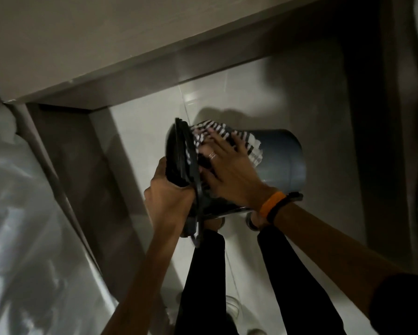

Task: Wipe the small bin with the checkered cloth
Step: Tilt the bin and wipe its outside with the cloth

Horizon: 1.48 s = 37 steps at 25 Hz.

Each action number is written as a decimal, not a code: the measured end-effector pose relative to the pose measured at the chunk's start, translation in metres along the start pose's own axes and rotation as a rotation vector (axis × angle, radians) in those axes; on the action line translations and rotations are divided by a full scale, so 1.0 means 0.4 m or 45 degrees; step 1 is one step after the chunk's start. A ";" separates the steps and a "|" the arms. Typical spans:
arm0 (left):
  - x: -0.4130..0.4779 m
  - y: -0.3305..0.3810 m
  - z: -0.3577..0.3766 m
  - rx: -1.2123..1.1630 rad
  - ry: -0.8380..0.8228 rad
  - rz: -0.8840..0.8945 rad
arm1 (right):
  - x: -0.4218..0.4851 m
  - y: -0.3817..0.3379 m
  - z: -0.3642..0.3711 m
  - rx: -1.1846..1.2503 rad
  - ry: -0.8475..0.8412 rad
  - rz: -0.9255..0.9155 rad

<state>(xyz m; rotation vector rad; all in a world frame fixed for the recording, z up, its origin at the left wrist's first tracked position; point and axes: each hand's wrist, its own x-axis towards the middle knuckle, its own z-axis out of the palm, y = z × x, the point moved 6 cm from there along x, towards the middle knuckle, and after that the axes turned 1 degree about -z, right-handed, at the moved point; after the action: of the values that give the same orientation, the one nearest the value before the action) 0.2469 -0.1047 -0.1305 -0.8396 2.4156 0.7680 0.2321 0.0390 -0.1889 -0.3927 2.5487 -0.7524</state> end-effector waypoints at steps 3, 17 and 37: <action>-0.006 -0.019 -0.014 -0.094 -0.016 -0.066 | -0.101 -0.037 0.020 -0.141 -0.041 -0.431; -0.040 -0.032 -0.001 0.020 -0.016 -0.156 | -0.250 0.177 0.046 0.208 0.212 0.350; -0.035 0.043 0.029 0.071 0.165 0.062 | -0.100 0.251 0.089 1.228 0.365 0.979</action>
<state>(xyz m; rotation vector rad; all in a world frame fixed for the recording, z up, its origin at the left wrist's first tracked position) 0.2479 -0.0803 -0.1250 -0.8350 2.5680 0.6803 0.2698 0.1200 -0.2590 0.9829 1.9454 -1.5888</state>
